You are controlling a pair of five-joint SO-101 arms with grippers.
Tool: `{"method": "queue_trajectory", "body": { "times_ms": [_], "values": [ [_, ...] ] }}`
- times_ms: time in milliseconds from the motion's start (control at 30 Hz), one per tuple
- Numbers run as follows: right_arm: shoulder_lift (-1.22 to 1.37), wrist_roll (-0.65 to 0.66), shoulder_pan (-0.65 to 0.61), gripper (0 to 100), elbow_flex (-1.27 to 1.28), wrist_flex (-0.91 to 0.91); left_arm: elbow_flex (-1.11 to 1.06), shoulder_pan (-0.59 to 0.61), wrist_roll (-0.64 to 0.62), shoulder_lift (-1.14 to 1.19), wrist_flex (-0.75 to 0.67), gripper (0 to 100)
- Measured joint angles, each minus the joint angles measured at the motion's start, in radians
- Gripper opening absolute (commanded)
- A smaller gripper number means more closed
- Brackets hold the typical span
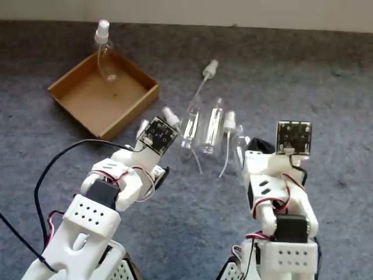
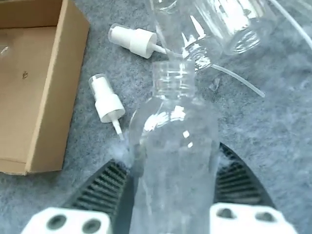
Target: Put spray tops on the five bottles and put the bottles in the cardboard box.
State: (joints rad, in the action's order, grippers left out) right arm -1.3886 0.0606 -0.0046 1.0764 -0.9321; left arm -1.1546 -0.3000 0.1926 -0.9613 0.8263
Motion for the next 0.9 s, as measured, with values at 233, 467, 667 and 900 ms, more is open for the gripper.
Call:
{"method": "queue_trajectory", "body": {
  "times_ms": [233, 467, 667, 900],
  "values": [
    [0.173, 0.044, 0.0, 1.5, -0.341, -0.238, 0.0, -0.054, 0.0, -0.038, 0.002, 7],
    [0.548, 0.049, 0.0, 1.5, -0.508, -0.256, -0.089, -0.066, 0.0, -0.249, 0.041, 7],
    [0.839, 0.017, -0.094, 1.5, -0.623, -0.259, -0.118, -0.068, 0.0, -0.368, 0.043, 7],
    [1.174, -0.066, -0.124, 8.3, -0.832, -0.259, -0.17, -0.054, 0.0, -0.446, 0.043, 7]
  ]
}}
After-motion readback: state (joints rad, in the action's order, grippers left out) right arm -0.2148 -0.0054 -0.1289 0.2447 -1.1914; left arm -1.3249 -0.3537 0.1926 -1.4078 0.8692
